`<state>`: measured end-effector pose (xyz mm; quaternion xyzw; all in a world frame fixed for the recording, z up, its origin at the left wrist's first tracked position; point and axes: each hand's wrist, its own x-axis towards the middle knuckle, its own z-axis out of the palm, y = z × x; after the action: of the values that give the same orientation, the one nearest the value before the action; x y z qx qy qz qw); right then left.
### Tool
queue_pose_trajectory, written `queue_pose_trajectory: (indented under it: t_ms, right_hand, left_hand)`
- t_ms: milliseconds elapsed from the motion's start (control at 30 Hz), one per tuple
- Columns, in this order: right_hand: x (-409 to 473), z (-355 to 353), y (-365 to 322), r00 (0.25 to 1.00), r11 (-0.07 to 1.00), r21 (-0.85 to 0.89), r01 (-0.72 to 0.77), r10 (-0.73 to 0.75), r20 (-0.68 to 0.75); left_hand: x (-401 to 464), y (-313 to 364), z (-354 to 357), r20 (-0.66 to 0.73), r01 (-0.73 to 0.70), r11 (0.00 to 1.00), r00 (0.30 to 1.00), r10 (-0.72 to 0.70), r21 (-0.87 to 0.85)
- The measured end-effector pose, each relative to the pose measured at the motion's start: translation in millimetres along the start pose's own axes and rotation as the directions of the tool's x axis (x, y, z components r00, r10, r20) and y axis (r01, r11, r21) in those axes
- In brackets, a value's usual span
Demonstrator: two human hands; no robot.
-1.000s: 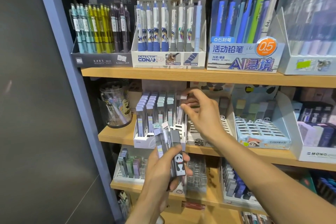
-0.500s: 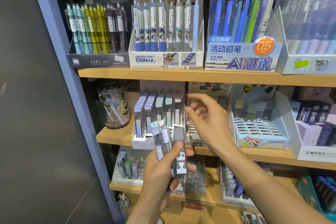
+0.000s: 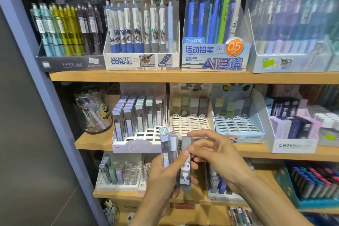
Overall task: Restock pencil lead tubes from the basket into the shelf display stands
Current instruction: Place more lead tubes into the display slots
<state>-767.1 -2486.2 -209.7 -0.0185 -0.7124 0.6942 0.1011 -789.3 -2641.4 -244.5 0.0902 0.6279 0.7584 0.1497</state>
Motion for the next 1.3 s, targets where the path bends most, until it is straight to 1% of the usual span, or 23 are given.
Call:
queue_pose_trajectory:
  t_ms: [67,133,167,233,267,333,367,433,500,600,667,800,1000,1300]
  right_hand:
    - [3,-6,-5,0.998,1.0,0.005,0.007,-0.007,-0.063]
    - [9,-15,-13,0.984,0.998,0.02,0.055,-0.051,-0.168]
    - [16,-21,-17,0.968,0.995,0.021,0.1,-0.092,-0.235]
    - [33,-32,-20,0.911,0.976,-0.005,0.219,-0.206,-0.357]
    - [43,-36,-20,0.877,0.962,-0.061,0.266,-0.267,-0.4]
    - [61,-43,-17,0.817,0.921,-0.258,0.291,-0.38,-0.434]
    - [68,-45,-16,0.795,0.888,-0.365,0.279,-0.427,-0.432]
    - [78,-47,-16,0.769,0.803,-0.528,0.277,-0.514,-0.379]
    - [85,-49,-17,0.759,0.718,-0.625,0.304,-0.579,-0.296]
    - [93,-53,-16,0.779,0.636,-0.711,0.299,-0.593,-0.203]
    - [96,-56,-15,0.793,0.628,-0.719,0.298,-0.582,-0.18]
    - [101,-61,-16,0.808,0.658,-0.687,0.309,-0.563,-0.176]
    - [104,-62,-17,0.821,0.667,-0.68,0.306,-0.547,-0.167]
    - [115,-56,-23,0.833,0.648,-0.704,0.292,-0.533,-0.145]
  left_hand:
    - [2,-1,4,0.008,0.009,1.0,1.0,-0.009,-0.003]
    - [4,-3,6,0.008,0.015,1.0,1.0,-0.015,-0.019]
    - [5,-4,6,0.006,0.017,0.999,1.0,-0.017,-0.028]
    - [7,-5,6,0.007,0.025,0.999,1.0,-0.025,-0.028]
    - [7,-5,5,0.012,0.032,0.999,0.999,-0.032,-0.023]
    - [7,-6,5,0.027,0.052,0.998,0.998,-0.051,-0.033]
    - [8,-6,5,0.037,0.06,0.997,0.998,-0.059,-0.042]
    - [9,-7,5,0.058,0.075,0.995,0.996,-0.072,-0.062]
    - [11,-7,4,0.077,0.089,0.992,0.994,-0.082,-0.087]
    - [13,-8,1,0.107,0.107,0.985,0.99,-0.094,-0.131]
    - [13,-8,0,0.122,0.121,0.981,0.987,-0.103,-0.154]
    - [11,-7,-1,0.131,0.152,0.971,0.983,-0.129,-0.184]
    - [12,-9,0,0.136,0.132,0.98,0.984,-0.112,-0.15]
    - [10,-6,7,0.123,0.106,0.988,0.988,-0.092,-0.115]
